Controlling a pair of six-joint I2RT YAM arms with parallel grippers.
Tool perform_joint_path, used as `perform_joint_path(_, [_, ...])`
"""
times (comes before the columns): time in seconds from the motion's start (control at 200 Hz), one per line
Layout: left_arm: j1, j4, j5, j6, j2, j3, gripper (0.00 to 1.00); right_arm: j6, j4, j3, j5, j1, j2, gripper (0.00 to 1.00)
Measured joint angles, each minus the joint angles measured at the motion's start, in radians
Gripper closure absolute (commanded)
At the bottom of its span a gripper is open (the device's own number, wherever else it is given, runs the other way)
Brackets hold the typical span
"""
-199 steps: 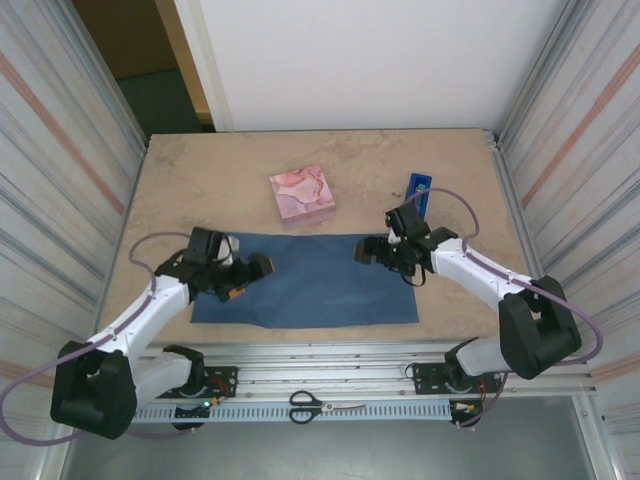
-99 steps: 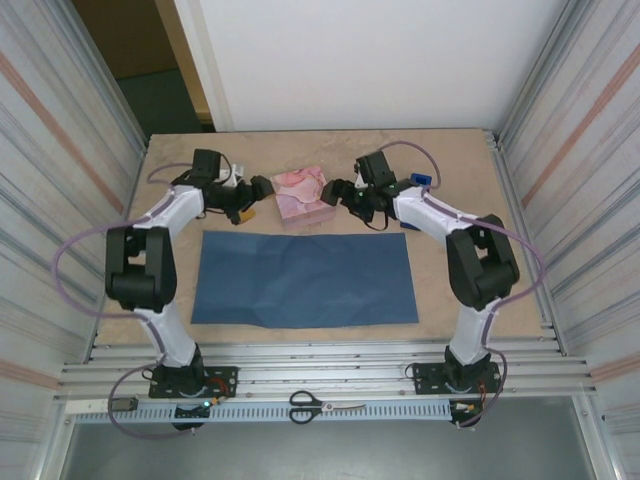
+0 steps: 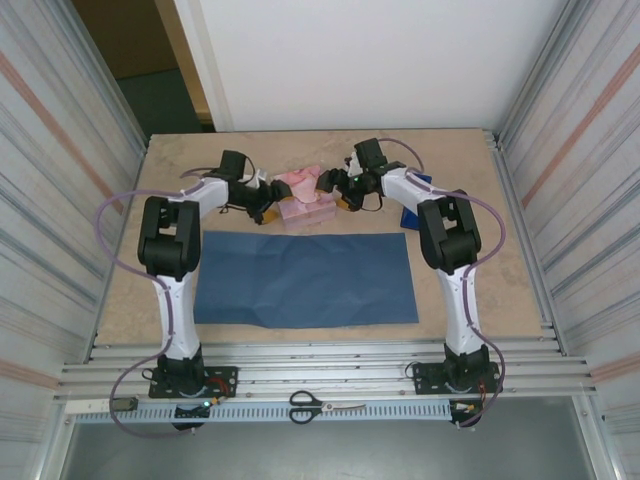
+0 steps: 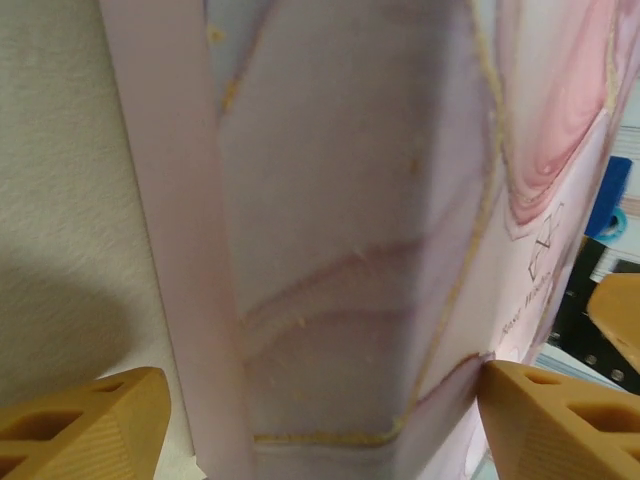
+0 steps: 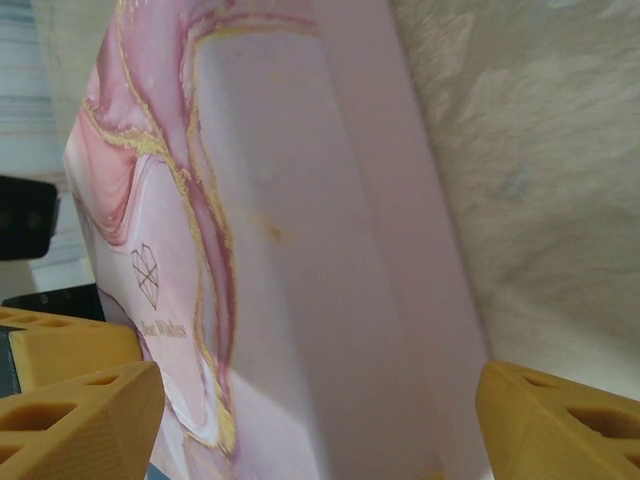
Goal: Wrap the gift box in paper
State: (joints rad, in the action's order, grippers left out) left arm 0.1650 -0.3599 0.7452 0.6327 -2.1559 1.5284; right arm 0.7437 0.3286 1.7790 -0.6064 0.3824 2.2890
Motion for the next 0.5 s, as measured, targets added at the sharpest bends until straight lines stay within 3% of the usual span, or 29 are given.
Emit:
perform_joint_path(0.12, [-0.001, 0.000, 0.006, 0.000, -0.029, 0.047, 0.28, -0.011, 0.030, 0.085, -0.068, -0.006, 0.070, 0.22])
perform_joint_path(0.271, [-0.008, -0.001, 0.017, 0.000, -0.047, 0.076, 0.38, -0.021, 0.046, 0.132, -0.115, -0.028, 0.106, 0.35])
perform_joint_path(0.501, [-0.005, 0.000, 0.021, -0.004, -0.047, 0.091, 0.41, -0.015, 0.043, 0.090, -0.121, -0.036, 0.061, 0.35])
